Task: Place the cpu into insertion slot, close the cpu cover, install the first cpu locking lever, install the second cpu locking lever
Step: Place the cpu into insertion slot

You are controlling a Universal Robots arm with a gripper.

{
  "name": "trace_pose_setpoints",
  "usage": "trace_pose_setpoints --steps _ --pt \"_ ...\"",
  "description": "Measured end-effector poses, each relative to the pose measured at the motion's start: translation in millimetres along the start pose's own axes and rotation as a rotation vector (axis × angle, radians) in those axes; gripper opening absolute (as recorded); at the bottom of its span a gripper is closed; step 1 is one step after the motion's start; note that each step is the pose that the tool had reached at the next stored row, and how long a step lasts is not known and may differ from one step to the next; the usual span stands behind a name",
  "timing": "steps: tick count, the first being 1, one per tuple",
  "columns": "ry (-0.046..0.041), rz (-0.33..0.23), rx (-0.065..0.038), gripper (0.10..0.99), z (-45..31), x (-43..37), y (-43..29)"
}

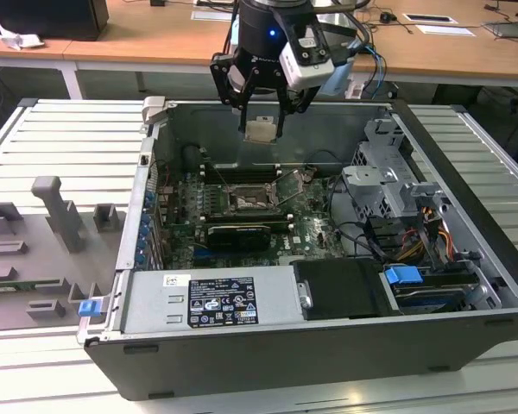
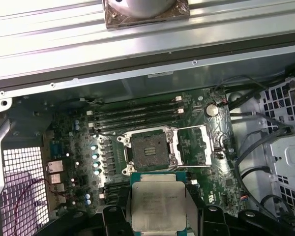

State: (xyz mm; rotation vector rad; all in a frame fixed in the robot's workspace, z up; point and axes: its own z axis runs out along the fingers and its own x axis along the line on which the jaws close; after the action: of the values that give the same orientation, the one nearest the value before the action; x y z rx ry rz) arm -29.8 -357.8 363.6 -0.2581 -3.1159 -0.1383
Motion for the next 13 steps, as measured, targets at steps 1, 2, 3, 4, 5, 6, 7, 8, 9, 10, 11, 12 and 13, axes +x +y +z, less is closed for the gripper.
trace_pose_setpoints --steps 1,2,3,4,5,6,7,8,9,10,11,12,13 --pt "-0.0003 0.004 0.000 0.537 0.0 0.0 0.0" --pt "-0.0007 0.008 0.000 0.537 0.1 0.0 0.0" --pt "-0.0010 0.011 0.000 0.537 0.1 0.0 0.0" --pt "-0.0015 0.017 0.000 0.537 0.1 0.0 0.0" --pt "-0.0018 0.020 0.000 0.537 0.2 0.0 0.0" --pt "-0.0020 0.023 -0.001 0.537 0.2 0.0 0.0" --pt "-0.0023 0.026 -0.001 0.537 0.3 0.0 0.0" --pt "-0.0026 0.029 -0.001 0.537 0.3 0.0 0.0" --pt "-0.0029 0.033 -0.001 0.537 0.4 0.0 0.0" --pt "-0.0033 0.036 -0.001 0.537 0.5 0.0 0.0" --pt "-0.0038 0.043 -0.001 0.537 0.6 0.0 0.0" --pt "-0.0040 0.046 -0.001 0.537 0.6 0.0 -0.1" --pt "-0.0043 0.049 -0.001 0.537 0.7 0.0 -0.1"
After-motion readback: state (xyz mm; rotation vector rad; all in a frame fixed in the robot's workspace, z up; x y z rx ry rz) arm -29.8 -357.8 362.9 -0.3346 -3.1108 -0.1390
